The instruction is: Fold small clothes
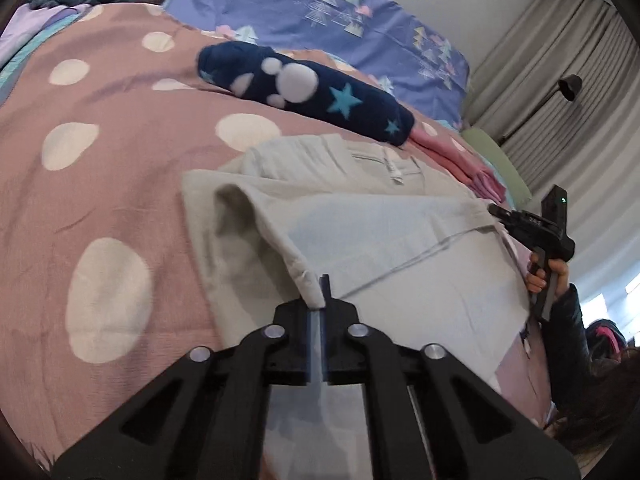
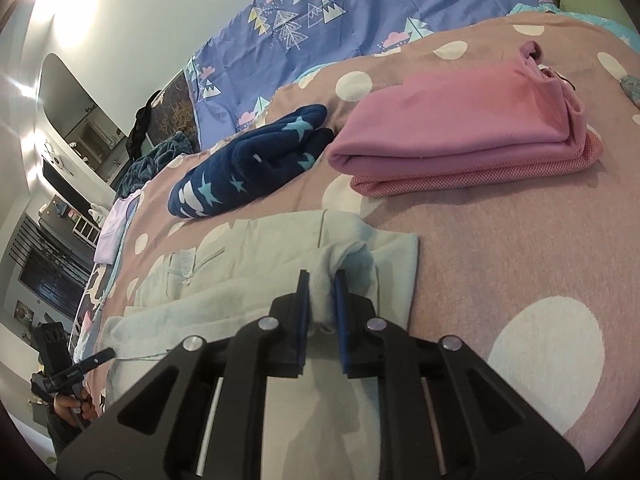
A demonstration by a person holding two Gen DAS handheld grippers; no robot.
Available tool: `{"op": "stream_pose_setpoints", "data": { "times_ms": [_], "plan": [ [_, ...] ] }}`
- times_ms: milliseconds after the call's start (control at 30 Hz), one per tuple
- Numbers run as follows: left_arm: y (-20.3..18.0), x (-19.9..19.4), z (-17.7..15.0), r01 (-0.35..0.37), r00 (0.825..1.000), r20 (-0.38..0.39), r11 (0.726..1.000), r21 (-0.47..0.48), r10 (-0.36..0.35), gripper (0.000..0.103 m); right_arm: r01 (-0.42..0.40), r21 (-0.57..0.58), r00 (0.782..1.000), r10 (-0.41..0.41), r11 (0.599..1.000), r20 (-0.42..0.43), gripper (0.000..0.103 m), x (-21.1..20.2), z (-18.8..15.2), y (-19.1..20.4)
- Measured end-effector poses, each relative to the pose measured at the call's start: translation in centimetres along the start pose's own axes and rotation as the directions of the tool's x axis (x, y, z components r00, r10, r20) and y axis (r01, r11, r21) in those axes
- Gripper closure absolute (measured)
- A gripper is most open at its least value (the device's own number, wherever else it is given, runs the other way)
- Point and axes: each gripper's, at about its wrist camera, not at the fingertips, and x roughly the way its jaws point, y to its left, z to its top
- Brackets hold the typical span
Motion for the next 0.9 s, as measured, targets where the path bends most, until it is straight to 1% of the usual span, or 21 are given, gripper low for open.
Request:
{"op": "stream_pose_setpoints", "data": {
  "times_ms": [33, 100, 167, 200, 233, 267, 300, 333, 367, 400, 433, 500, 533, 633, 667, 733, 800, 900],
  "plan": [
    [-0.1, 0.0, 0.3, 0.012, 1.0, 0.009, 1.0, 0.0, -0.012, 0.101, -0.008, 0.004, 1.0, 0.008, 1.0, 0.003, 0.093, -0.1, 0.1, 0.0],
    [-0.4, 0.0, 1.5, 0.025, 0.999, 0.041, 1.0, 0.0, -0.025, 0.101, -0.061, 0.047, 0.998, 0.06, 0.997, 0.021, 0.093, -0.5, 0.6, -0.2],
    [-0.3, -0.1, 3.5, 0.028, 0.995, 0.094, 0.999, -0.016, -0.026, 0.101, -0.12, 0.109, 0.992, 0.115, 0.987, 0.045, 0.093, -0.8, 1.6, -0.6],
    [0.0, -0.1, 4.4, 0.028, 0.992, 0.121, 0.999, -0.029, -0.024, 0.101, -0.137, 0.137, 0.99, 0.131, 0.981, 0.057, 0.093, -0.7, 2.3, -0.8],
    [0.6, 0.1, 5.7, 0.006, 0.988, 0.156, 0.999, -0.048, 0.001, 0.101, -0.145, 0.156, 0.989, 0.137, 0.977, 0.063, 0.093, -0.5, 2.9, -0.9],
    [1.2, 0.2, 6.5, -0.018, 0.983, 0.181, 0.997, -0.07, 0.03, 0.101, -0.137, 0.163, 0.99, 0.128, 0.977, 0.065, 0.09, 0.1, 3.7, -1.0],
    [2.3, 0.6, 7.4, -0.039, 0.977, 0.201, 0.991, -0.125, 0.064, 0.1, -0.109, 0.163, 0.993, 0.1, 0.981, 0.062, 0.081, 0.6, 4.1, -1.0],
    [3.2, 1.1, 7.8, -0.045, 0.978, 0.194, 0.984, -0.173, 0.078, 0.094, -0.065, 0.173, 0.997, 0.055, 0.983, 0.058, 0.072, 1.0, 4.3, -1.0],
    [4.3, 1.8, 8.2, -0.057, 0.98, 0.173, 0.973, -0.224, 0.098, 0.085, -0.04, 0.18, 0.998, 0.03, 0.983, 0.059, 0.053, 1.0, 4.2, -1.1],
    [4.7, 2.2, 8.3, -0.076, 0.98, 0.159, 0.967, -0.244, 0.117, 0.081, -0.033, 0.181, 0.998, 0.021, 0.983, 0.064, 0.05, 0.9, 4.1, -1.0],
    [4.9, 2.4, 8.2, -0.094, 0.979, 0.151, 0.965, -0.244, 0.133, 0.077, -0.05, 0.161, 0.996, 0.038, 0.986, 0.075, 0.05, 0.5, 3.8, -0.9],
    [5.0, 2.5, 7.6, -0.108, 0.98, 0.14, 0.968, -0.227, 0.142, 0.069, -0.036, 0.12, 0.996, 0.025, 0.992, 0.089, 0.05, -0.2, 3.4, -0.8],
    [5.0, 2.3, 7.5, -0.109, 0.98, 0.139, 0.968, -0.227, 0.143, 0.06, -0.008, 0.089, 0.995, -0.001, 0.996, 0.099, 0.05, -0.8, 3.2, -0.8],
    [5.1, 1.9, 6.7, -0.118, 0.981, 0.13, 0.973, -0.2, 0.145, 0.058, 0.037, 0.022, 0.995, -0.039, 0.999, 0.095, 0.049, -1.4, 2.8, -0.8],
    [5.0, 2.1, 6.6, -0.121, 0.983, 0.117, 0.975, -0.185, 0.144, 0.054, 0.044, 0.008, 0.995, -0.044, 0.999, 0.089, 0.049, -1.4, 2.7, -0.8],
    [5.0, 2.8, 6.6, -0.134, 0.985, 0.087, 0.976, -0.175, 0.15, 0.052, 0.056, -0.023, 0.996, -0.054, 0.998, 0.073, 0.049, -1.1, 2.6, -0.6],
    [5.1, 3.7, 6.6, -0.129, 0.988, 0.057, 0.976, -0.173, 0.141, 0.049, 0.056, -0.056, 0.997, -0.053, 0.997, 0.048, 0.049, -0.3, 2.4, -0.1],
    [4.8, 4.5, 6.9, -0.146, 0.987, 0.049, 0.978, -0.15, 0.154, 0.049, 0.073, -0.114, 0.997, -0.07, 0.991, 0.029, 0.05, 1.2, 2.6, 0.9]
  ]
}}
